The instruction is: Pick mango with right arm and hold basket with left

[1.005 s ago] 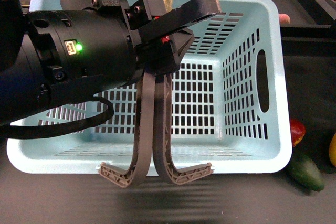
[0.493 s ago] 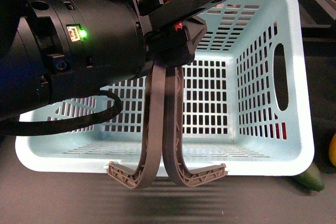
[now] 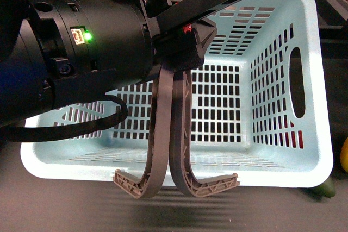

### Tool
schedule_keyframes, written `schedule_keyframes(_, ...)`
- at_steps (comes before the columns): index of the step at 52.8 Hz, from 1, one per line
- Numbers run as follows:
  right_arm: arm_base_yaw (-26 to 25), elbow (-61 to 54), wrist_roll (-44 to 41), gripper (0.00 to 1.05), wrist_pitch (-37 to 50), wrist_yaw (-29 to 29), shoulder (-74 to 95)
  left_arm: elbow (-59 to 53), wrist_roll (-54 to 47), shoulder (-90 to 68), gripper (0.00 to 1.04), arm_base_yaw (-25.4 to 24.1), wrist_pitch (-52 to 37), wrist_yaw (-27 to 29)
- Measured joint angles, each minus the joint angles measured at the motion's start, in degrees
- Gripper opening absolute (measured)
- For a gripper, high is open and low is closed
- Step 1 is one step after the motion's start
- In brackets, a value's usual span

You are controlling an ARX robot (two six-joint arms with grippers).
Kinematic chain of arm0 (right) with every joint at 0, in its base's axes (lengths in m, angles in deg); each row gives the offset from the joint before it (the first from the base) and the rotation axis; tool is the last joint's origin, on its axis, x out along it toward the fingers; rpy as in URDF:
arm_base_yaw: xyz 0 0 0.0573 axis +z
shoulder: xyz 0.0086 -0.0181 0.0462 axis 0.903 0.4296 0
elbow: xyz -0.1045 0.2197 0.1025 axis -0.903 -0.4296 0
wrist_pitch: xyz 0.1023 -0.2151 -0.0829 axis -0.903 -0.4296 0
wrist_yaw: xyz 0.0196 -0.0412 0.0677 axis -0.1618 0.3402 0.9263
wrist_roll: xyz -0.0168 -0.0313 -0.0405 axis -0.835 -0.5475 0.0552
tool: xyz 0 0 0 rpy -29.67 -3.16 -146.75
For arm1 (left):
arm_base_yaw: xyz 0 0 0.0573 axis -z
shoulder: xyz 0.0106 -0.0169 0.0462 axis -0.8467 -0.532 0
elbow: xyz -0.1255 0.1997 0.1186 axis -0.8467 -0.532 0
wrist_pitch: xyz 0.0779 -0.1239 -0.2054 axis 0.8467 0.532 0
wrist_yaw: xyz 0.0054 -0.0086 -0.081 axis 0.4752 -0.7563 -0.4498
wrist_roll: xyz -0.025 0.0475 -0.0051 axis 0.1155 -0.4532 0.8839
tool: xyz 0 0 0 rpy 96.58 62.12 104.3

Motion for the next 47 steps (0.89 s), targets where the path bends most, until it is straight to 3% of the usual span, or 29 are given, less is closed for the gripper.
schedule_keyframes(12,-12.17,4.92,1.66,0.97,35.23,7.76,46.66,0.0,0.04,0.0,0.07,0.0,0.0,0.04)
schedule_keyframes(20,-15.78,11.13,1.73,0.97,46.69,7.48,70.38,0.0,0.04,0.0,0.07,-0.02,0.0,0.07)
schedule_keyframes(29,-19.02,19.8,1.42,0.97,48.68,6.4,91.91,0.0,0.02,0.0,0.07,0.0,0.0,0.04)
schedule_keyframes(47,-20.7,35.47,0.7,0.97,46.34,2.78,112.39,0.0,0.04,0.0,0.07,0.0,0.0,-0.07)
